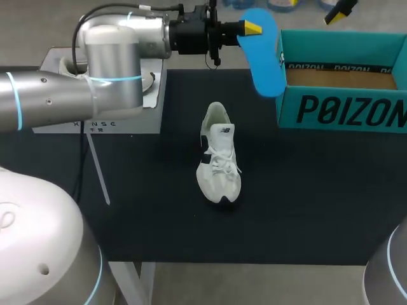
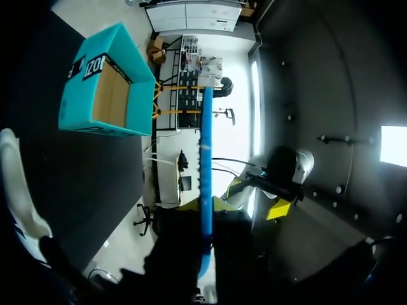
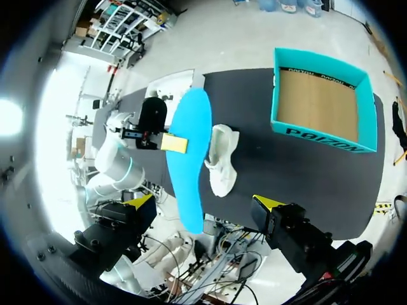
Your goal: Take the shoe out of the shoebox, open the shoe tongue, remove and reinsert the insole, then place the shoe into the shoebox
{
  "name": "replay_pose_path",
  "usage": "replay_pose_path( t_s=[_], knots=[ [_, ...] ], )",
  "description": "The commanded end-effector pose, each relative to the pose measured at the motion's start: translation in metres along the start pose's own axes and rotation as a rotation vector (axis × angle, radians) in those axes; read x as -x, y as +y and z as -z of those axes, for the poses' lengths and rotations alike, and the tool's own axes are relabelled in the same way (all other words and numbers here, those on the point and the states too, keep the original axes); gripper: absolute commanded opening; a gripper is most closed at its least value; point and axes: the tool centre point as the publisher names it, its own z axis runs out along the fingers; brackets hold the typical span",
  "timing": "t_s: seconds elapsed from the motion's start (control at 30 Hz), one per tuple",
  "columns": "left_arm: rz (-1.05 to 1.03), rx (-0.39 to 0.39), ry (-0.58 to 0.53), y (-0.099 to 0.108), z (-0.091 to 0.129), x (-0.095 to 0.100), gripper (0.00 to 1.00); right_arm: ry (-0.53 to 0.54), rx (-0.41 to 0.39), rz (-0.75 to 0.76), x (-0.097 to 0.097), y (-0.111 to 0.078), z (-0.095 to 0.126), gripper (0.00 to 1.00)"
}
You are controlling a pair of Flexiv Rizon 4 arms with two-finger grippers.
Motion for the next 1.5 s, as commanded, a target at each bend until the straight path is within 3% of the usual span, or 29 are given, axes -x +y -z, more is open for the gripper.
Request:
replay_pose_path(
  t_s=[0.03, 0.23, 0.4, 0.47, 0.53, 0.9, 1.1, 1.5],
  knots=[
    [-0.005, -0.019, 0.0, 0.005, 0.003, -0.004, 0.0, 0.364, 0.139, -0.147, 0.028, -0.015, -0.005, 1.0],
    [0.005, -0.015, 0.026, 0.005, 0.005, -0.002, 0.0, 0.62, 0.245, -0.161, 0.051, -0.023, -0.008, 1.0],
    [0.006, 0.006, 0.032, 0.001, 0.001, -0.003, 0.0, 0.76, 0.317, -0.085, 0.051, -0.023, -0.007, 1.0],
    [0.007, 0.012, 0.028, 0.001, 0.0, -0.003, 0.0, 0.765, 0.314, -0.04, 0.044, -0.021, -0.007, 1.0],
    [0.007, 0.017, 0.024, 0.0, -0.001, -0.003, 0.0, 0.67, 0.269, -0.003, 0.036, -0.018, -0.007, 1.0],
    [0.002, 0.018, 0.036, 0.002, -0.001, -0.001, 0.0, 0.67, 0.269, -0.003, 0.036, -0.018, -0.007, 1.0],
    [0.008, 0.042, 0.069, 0.003, -0.001, -0.006, 0.0, 0.849, 0.311, -0.076, 0.048, -0.015, -0.019, 1.0],
    [0.011, 0.047, 0.062, 0.003, -0.004, -0.011, 0.0, 0.879, 0.325, -0.031, 0.052, -0.009, -0.026, 1.0]
  ],
)
